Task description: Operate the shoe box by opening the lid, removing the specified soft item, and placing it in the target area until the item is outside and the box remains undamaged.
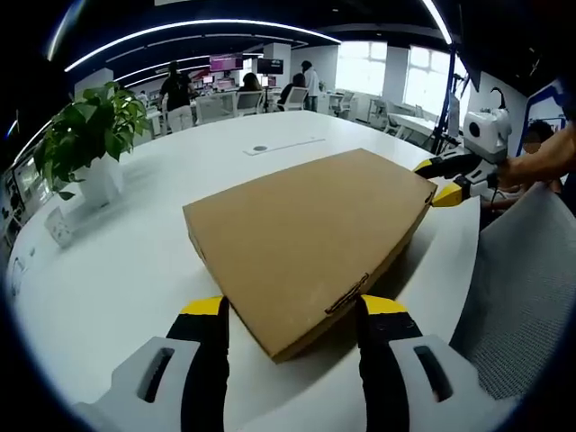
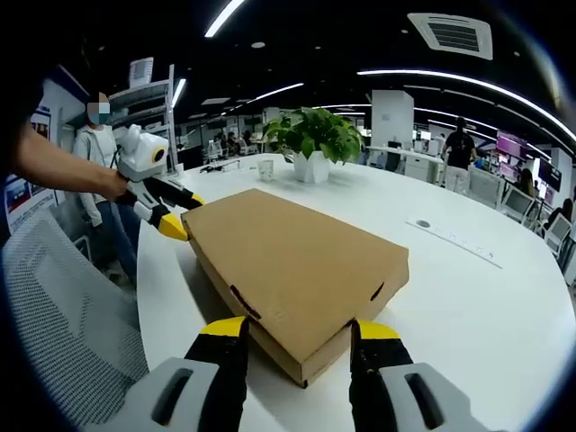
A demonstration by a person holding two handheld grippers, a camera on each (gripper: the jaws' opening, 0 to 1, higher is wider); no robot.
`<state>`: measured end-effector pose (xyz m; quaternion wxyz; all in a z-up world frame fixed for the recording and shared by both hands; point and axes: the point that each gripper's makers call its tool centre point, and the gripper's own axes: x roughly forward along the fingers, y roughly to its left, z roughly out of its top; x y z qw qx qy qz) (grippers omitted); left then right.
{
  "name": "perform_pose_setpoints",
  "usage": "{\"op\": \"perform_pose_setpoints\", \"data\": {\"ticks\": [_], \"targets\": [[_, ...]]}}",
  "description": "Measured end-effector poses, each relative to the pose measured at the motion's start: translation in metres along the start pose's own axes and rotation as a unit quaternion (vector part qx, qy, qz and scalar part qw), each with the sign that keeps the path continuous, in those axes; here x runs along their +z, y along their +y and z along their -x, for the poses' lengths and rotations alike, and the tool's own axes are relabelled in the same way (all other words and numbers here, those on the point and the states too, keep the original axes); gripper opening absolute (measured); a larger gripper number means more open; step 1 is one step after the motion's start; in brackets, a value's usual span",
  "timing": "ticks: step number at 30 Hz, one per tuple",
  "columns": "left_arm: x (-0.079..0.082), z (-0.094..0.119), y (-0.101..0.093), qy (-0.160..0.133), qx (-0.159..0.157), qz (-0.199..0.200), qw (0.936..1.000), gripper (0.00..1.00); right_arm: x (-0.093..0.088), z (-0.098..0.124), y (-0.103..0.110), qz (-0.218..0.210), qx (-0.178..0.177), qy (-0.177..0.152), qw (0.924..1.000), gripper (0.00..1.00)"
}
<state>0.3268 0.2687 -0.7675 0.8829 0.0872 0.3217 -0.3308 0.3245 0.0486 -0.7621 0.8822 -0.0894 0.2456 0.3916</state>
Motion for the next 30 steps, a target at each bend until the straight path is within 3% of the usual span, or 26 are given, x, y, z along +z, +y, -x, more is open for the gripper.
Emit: {"op": "perform_pose_setpoints", "data": {"ticks": [30], "targets": [[0.002, 0.0076, 0.0009, 0.007, 0.003, 0.008, 0.9999, 0.58, 0.0066, 0.0022, 0.0043, -0.008, -0.01, -0.005, 0.9999, 0.44]]}}
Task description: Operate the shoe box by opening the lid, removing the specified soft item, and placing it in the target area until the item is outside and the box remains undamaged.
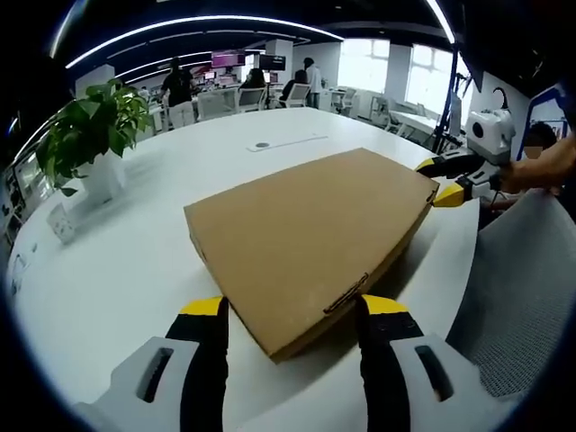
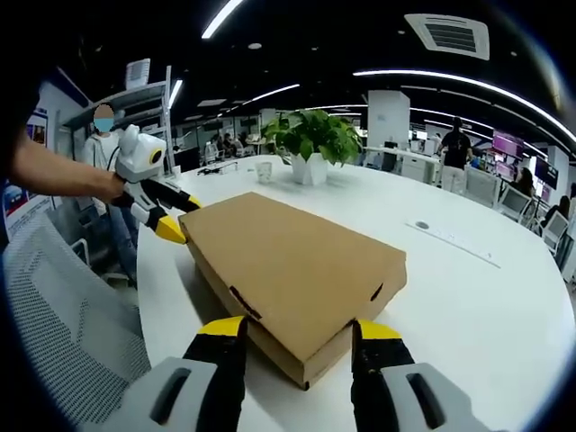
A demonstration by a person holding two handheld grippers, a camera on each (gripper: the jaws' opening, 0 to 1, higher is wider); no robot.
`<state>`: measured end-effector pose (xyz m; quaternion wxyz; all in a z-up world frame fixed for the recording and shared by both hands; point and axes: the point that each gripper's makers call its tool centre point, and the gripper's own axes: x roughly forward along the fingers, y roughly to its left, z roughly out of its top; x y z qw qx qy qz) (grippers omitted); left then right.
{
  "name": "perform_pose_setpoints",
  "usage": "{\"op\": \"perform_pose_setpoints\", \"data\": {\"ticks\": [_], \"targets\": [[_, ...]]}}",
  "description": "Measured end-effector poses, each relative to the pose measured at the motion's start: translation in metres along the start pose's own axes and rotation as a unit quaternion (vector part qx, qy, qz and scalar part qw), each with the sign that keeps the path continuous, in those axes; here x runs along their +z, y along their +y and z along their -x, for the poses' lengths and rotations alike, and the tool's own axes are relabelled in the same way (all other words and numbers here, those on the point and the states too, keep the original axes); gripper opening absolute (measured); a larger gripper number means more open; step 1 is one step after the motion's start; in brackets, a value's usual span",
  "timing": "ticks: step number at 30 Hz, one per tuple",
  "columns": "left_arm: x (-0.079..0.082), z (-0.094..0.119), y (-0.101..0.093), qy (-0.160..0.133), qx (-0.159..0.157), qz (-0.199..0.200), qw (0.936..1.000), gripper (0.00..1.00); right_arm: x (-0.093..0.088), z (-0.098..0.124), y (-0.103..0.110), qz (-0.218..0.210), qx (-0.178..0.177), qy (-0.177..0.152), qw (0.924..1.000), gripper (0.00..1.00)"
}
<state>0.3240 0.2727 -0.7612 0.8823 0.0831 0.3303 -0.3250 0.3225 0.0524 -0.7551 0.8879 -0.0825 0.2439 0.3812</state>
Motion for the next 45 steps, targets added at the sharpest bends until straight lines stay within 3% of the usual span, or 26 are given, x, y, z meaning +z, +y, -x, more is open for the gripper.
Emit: {"op": "perform_pose_setpoints", "data": {"ticks": [27, 35, 45], "targets": [[0.023, 0.018, -0.003, -0.022, -0.005, 0.023, 0.9995, 0.61, 0.026, 0.012, 0.001, 0.003, -0.001, -0.013, 0.9999, 0.48], [0.038, 0.026, -0.002, -0.039, -0.012, 0.033, 0.9986, 0.63, 0.041, 0.016, 0.0, -0.001, 0.006, -0.022, 0.9997, 0.5], [0.055, 0.032, 0.003, -0.059, -0.002, 0.018, 0.9981, 0.62, 0.059, 0.02, -0.005, 0.014, 0.003, -0.039, 0.9991, 0.51]]}}
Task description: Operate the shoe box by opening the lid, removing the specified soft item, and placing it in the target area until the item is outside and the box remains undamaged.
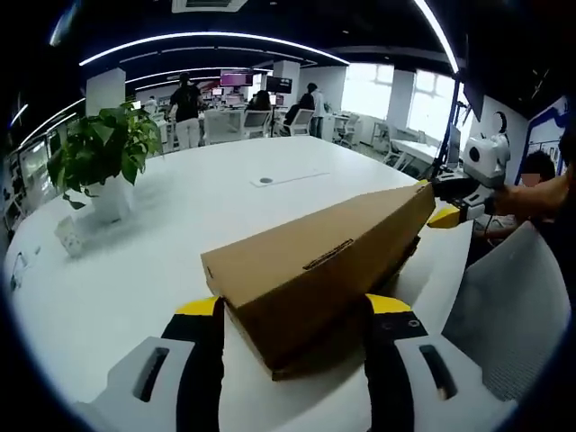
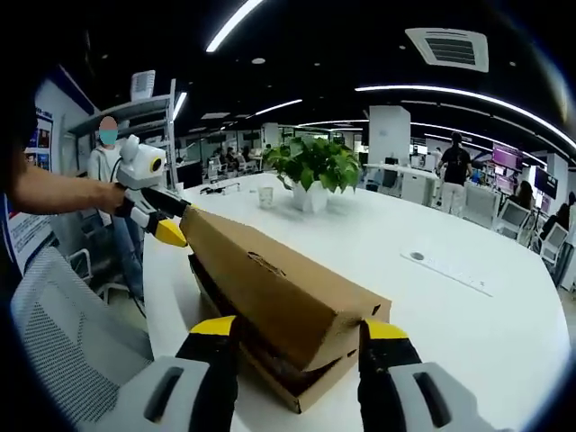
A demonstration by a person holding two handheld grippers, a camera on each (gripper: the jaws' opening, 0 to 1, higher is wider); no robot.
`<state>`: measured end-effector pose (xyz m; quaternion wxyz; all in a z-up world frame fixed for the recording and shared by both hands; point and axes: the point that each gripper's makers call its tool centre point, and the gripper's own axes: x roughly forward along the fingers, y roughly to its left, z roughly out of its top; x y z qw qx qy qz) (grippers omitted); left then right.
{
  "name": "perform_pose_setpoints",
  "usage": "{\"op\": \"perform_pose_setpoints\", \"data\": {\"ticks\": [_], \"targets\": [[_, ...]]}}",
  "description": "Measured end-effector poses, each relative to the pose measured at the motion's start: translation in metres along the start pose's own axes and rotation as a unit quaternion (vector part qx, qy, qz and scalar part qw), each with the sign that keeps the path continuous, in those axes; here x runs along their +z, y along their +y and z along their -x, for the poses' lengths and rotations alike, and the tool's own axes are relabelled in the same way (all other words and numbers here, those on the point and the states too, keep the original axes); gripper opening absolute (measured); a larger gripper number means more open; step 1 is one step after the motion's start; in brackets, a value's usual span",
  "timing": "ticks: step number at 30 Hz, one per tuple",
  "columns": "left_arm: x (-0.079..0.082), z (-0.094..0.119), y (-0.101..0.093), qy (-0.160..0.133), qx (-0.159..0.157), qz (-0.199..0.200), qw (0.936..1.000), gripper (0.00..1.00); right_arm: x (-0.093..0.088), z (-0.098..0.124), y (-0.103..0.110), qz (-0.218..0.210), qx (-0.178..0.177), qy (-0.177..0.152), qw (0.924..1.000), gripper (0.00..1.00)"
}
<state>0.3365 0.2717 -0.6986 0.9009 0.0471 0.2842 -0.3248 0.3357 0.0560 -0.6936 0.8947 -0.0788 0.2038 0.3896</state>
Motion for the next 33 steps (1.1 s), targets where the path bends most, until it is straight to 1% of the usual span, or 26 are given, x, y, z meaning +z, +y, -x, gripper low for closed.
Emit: {"op": "perform_pose_setpoints", "data": {"ticks": [5, 11, 19, 22, 26, 30, 33], "targets": [[0.014, 0.001, 0.008, -0.016, 0.008, -0.003, 0.9998, 0.59, 0.011, -0.001, -0.008, 0.006, -0.007, -0.011, 0.9999, 0.49], [0.026, 0.0, 0.014, -0.025, 0.017, -0.013, 0.9995, 0.56, 0.023, -0.003, -0.019, 0.008, -0.017, -0.019, 0.9997, 0.45], [0.041, -0.002, 0.027, -0.04, 0.032, -0.013, 0.9986, 0.47, 0.036, -0.008, -0.032, 0.01, -0.029, -0.028, 0.9991, 0.4], [0.045, -0.003, 0.032, -0.042, 0.039, -0.019, 0.9982, 0.42, 0.04, -0.009, -0.039, 0.012, -0.035, -0.03, 0.9989, 0.37], [0.052, -0.005, 0.039, -0.046, 0.043, -0.022, 0.9978, 0.4, 0.044, -0.012, -0.044, 0.012, -0.038, -0.034, 0.9986, 0.36], [0.057, -0.007, 0.045, -0.046, 0.052, -0.026, 0.9972, 0.35, 0.048, -0.013, -0.049, 0.012, -0.043, -0.036, 0.9983, 0.34], [0.061, -0.009, 0.048, -0.048, 0.054, -0.027, 0.997, 0.34, 0.05, -0.015, -0.052, 0.012, -0.048, -0.039, 0.998, 0.33]]}}
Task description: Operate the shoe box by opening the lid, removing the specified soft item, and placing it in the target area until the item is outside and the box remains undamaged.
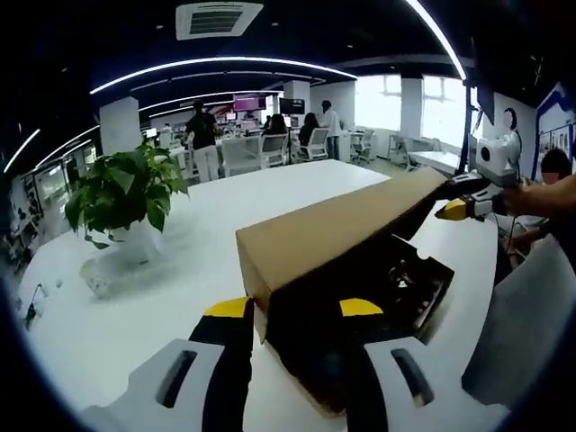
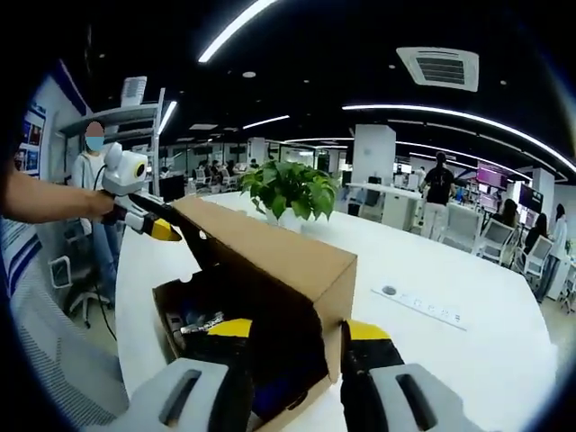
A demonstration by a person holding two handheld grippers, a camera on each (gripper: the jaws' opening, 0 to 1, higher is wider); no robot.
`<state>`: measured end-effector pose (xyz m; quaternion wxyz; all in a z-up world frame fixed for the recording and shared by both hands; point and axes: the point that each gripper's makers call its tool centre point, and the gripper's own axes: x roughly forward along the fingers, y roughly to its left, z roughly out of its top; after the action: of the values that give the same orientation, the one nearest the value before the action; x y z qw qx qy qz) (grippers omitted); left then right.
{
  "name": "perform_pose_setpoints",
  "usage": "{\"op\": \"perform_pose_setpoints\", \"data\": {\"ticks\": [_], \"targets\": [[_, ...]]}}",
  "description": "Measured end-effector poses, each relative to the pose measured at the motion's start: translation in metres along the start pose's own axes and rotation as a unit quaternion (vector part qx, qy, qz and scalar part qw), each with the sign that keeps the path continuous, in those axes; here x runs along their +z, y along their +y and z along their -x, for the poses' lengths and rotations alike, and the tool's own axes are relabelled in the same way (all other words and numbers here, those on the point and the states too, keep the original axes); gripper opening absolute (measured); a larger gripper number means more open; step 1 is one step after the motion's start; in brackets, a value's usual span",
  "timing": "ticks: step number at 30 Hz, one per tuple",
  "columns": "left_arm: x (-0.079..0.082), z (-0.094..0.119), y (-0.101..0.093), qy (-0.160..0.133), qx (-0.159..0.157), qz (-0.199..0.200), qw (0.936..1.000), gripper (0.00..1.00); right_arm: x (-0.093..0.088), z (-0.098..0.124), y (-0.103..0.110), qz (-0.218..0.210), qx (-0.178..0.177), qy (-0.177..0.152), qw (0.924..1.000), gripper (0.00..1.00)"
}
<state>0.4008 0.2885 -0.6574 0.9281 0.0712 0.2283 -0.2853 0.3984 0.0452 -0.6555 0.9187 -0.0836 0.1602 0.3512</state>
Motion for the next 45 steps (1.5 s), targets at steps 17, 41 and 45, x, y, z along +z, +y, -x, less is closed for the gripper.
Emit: {"op": "perform_pose_setpoints", "data": {"ticks": [17, 41, 45], "targets": [[0.013, -0.012, 0.025, -0.009, 0.032, -0.013, 0.9994, 0.14, 0.009, -0.013, -0.021, 0.008, -0.019, -0.001, 0.9998, 0.24], [0.025, -0.031, 0.051, -0.015, 0.053, -0.01, 0.9984, 0.03, 0.015, -0.032, -0.043, 0.007, -0.031, -0.001, 0.9995, 0.21], [0.026, -0.034, 0.054, -0.019, 0.055, -0.007, 0.9983, 0.01, 0.014, -0.034, -0.045, 0.012, -0.033, -0.001, 0.9994, 0.2]]}}
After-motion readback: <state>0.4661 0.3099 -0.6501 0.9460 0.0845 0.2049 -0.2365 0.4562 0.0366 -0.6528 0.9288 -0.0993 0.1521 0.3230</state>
